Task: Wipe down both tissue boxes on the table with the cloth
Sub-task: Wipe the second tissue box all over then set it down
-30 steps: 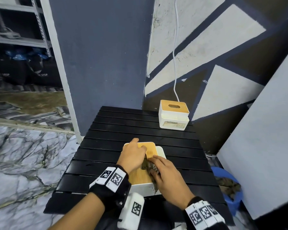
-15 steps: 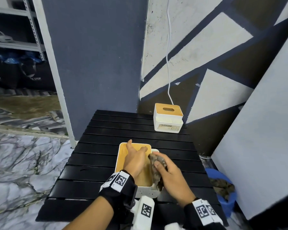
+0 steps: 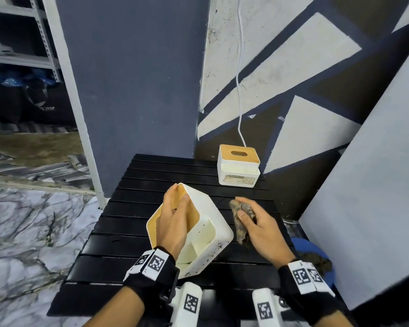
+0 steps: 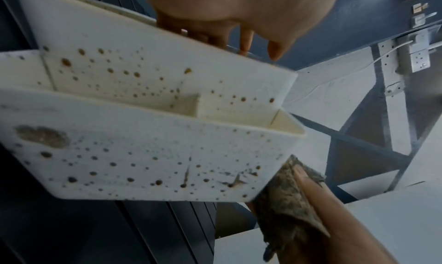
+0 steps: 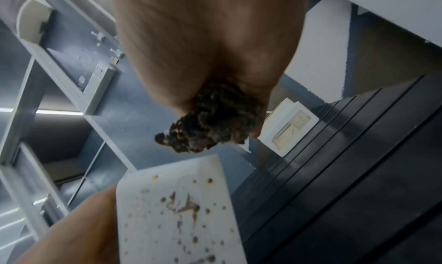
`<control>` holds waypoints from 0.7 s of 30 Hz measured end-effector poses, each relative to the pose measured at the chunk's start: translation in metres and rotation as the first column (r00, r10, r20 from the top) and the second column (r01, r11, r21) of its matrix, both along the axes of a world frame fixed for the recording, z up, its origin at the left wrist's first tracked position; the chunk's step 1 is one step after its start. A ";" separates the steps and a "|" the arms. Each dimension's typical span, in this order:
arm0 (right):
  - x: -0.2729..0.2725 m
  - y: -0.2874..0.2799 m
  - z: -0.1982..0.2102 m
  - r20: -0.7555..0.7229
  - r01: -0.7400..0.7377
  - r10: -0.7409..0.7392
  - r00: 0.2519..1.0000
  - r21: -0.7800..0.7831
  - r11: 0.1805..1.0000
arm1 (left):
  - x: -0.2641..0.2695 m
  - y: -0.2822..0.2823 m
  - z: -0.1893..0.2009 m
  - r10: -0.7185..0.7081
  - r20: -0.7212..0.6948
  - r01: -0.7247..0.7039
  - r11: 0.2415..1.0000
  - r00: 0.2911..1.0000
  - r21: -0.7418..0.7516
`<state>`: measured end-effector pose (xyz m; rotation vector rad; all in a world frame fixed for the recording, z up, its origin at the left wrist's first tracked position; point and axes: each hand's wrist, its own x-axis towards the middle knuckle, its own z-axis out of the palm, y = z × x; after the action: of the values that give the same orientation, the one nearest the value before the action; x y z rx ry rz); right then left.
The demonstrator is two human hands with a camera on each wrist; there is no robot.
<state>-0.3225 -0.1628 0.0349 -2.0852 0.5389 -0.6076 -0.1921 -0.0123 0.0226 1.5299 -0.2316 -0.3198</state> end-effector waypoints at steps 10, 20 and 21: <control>0.016 0.047 -0.028 -0.027 -0.107 0.104 0.994 -0.135 0.985 | 0.025 0.011 -0.005 -0.007 -0.016 0.007 0.999 1.000 -0.034; 0.063 0.050 -0.015 -0.134 -0.084 0.054 0.990 -0.229 0.970 | 0.037 0.010 -0.010 -0.168 0.019 0.169 0.985 0.986 -0.021; 0.073 0.043 -0.014 -0.137 -0.072 0.042 0.990 -0.222 0.972 | 0.037 0.009 -0.010 -0.163 0.025 0.164 0.986 0.986 -0.021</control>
<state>-0.2497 -0.1195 0.0212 -2.3605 0.5011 -0.5210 -0.1547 -0.0034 0.0131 1.4958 -0.3790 -0.4283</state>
